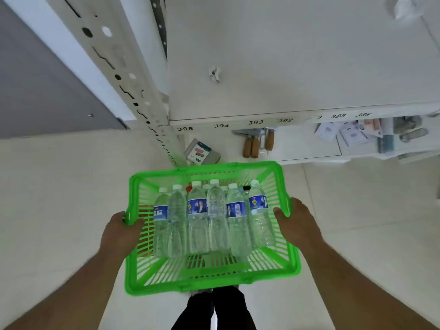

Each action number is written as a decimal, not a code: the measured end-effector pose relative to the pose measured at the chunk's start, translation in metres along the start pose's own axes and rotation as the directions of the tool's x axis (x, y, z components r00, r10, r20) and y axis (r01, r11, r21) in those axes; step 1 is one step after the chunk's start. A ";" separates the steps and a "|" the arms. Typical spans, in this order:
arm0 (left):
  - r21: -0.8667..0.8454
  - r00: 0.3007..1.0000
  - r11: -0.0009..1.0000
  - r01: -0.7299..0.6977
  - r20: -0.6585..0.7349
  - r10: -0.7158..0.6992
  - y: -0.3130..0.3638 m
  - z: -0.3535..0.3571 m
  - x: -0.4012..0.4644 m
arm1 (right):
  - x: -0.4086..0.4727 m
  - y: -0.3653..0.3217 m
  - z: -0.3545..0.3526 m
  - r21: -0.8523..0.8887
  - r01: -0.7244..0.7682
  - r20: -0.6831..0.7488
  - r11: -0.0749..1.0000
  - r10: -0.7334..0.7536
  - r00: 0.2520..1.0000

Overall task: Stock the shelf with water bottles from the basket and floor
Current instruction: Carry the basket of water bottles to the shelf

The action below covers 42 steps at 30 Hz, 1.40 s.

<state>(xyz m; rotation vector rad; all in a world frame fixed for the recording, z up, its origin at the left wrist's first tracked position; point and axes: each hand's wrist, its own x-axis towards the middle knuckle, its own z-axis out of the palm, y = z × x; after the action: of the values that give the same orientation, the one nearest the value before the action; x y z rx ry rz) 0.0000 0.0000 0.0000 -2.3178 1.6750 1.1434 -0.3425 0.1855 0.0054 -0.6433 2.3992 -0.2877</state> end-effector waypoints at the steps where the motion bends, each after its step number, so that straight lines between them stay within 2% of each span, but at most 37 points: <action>1: -0.002 1.000 1.000 -0.011 0.000 0.011 -0.002 0.001 0.003 | 0.006 0.003 0.003 0.049 -0.024 0.010 0.999 0.024 1.000; 6: -0.031 0.995 0.994 0.100 0.023 -0.099 -0.015 0.011 0.019 | 0.033 0.011 0.015 0.098 -0.150 0.045 0.984 0.147 0.988; 10: -0.087 0.993 0.989 0.120 0.026 -0.118 -0.016 0.021 0.025 | 0.050 0.023 0.027 0.134 -0.249 0.076 0.959 0.240 0.968; 15: -0.172 0.993 0.978 0.122 0.025 -0.119 -0.015 0.027 0.024 | 0.051 0.036 0.037 0.160 -0.265 0.089 0.951 0.254 0.963; 23: -0.156 0.987 0.974 0.161 0.044 -0.156 -0.013 0.026 0.023 | 0.046 0.042 0.043 0.229 -0.271 0.089 0.935 0.257 0.962; 32: -0.078 0.995 0.992 0.097 -0.009 -0.098 0.004 0.009 0.003 | 0.033 0.049 0.016 0.242 -0.273 0.091 0.931 0.258 0.962; 37: -0.030 0.999 0.999 0.033 0.018 -0.032 0.026 -0.007 -0.036 | -0.011 0.068 -0.024 0.254 -0.307 0.076 0.917 0.297 0.952; 42: 0.032 0.992 0.995 -0.093 0.090 0.090 0.062 -0.013 -0.075 | -0.070 0.099 -0.068 0.314 -0.369 0.024 0.875 0.381 0.924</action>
<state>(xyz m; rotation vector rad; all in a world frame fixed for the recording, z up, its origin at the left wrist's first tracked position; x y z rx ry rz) -0.0553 0.0288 0.0760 -2.1563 1.7718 1.2026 -0.3744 0.3088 0.0596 -0.0207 2.3800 -0.5026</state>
